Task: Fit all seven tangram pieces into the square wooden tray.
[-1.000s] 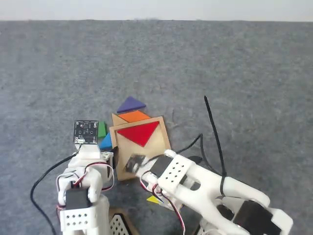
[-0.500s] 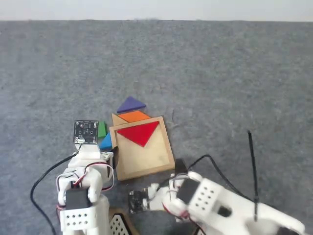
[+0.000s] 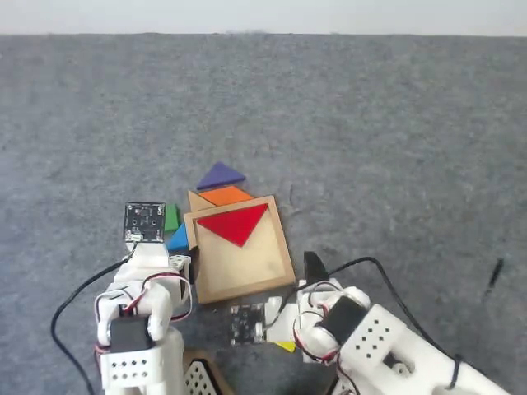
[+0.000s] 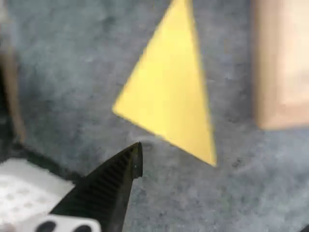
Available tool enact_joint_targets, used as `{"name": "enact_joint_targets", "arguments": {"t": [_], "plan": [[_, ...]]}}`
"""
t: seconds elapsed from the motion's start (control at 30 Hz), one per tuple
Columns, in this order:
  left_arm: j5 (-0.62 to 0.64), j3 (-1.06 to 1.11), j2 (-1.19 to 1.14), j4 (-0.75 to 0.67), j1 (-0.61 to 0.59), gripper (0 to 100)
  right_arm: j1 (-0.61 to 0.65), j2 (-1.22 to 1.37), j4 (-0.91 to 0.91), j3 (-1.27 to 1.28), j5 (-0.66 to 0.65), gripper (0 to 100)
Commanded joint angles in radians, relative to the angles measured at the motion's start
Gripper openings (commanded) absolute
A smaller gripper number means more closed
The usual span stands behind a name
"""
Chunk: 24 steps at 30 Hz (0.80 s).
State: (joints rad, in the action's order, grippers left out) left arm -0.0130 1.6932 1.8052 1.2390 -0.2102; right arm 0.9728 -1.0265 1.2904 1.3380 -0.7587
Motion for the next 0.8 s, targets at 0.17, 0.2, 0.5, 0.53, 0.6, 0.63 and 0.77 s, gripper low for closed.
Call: {"name": "enact_joint_targets", "arguments": {"t": [0.17,0.2,0.5,0.53,0.6,0.63,0.77], "plan": [[-0.005,-0.010,0.018,0.005,-0.002,23,0.372,0.168,0.004,-0.091,0.037,53.7],[-0.005,-0.010,0.018,0.005,-0.002,23,0.378,0.183,-0.005,-0.091,0.041,53.7],[-0.005,-0.010,0.018,0.005,-0.002,23,0.314,0.216,0.001,-0.110,0.051,53.8],[-0.005,-0.010,0.018,0.005,-0.002,23,0.309,0.216,0.019,-0.123,0.051,53.8],[-0.005,-0.010,0.018,0.005,-0.002,23,0.285,0.216,0.064,-0.160,0.048,53.8],[-0.005,-0.010,0.018,0.005,-0.002,23,0.274,0.216,0.082,-0.173,0.046,53.8],[-0.005,-0.010,0.018,0.005,-0.002,23,0.262,0.216,0.090,-0.178,0.044,50.7]]}}
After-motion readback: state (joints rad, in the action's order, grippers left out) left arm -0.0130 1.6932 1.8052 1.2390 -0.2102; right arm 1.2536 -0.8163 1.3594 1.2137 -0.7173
